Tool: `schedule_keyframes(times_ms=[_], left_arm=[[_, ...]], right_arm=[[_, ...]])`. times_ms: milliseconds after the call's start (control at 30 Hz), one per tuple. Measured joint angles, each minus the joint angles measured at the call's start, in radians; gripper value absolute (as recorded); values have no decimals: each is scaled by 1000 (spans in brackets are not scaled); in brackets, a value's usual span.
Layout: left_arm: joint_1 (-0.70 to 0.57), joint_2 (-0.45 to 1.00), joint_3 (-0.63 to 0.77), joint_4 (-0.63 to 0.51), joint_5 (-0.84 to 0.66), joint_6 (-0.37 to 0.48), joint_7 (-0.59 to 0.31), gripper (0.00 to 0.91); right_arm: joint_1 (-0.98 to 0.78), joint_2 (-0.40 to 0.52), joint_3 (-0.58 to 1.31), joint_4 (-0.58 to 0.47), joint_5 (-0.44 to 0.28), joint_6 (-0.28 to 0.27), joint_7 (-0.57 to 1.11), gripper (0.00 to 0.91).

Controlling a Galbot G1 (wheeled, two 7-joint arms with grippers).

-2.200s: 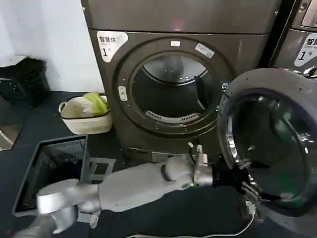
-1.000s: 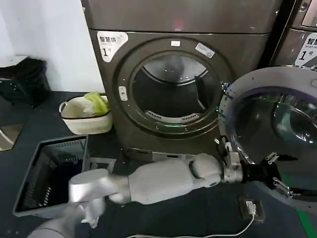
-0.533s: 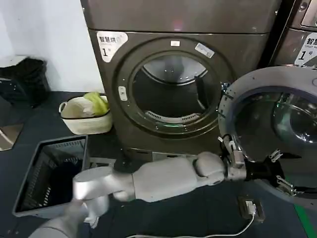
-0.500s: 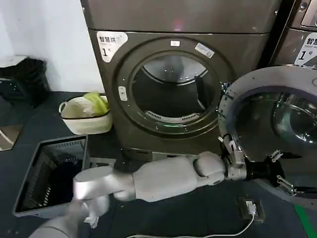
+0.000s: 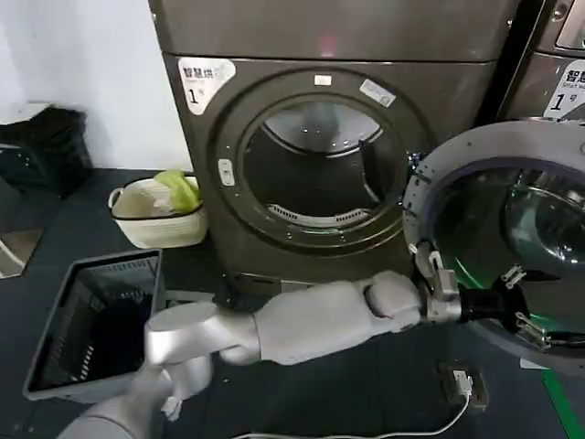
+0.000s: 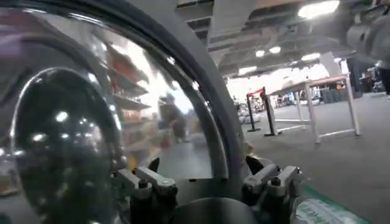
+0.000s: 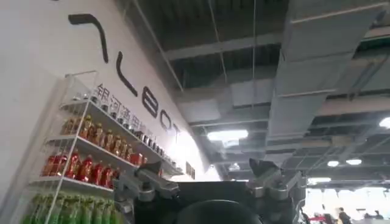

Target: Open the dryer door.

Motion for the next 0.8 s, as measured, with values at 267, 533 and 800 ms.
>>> schedule_keyframes(times_ms=[267, 533, 800], left_arm=[[-3, 0, -15, 37, 8, -3, 1, 907], [-9, 0, -26, 76, 14, -8, 2, 907], [-9, 1, -32, 91, 13, -10, 0, 907]], right_arm=[[5, -8, -5, -2, 0, 0, 0, 907], [11, -20, -12, -5, 1, 0, 0, 907], [14, -28, -17, -10, 1, -1, 0, 907]])
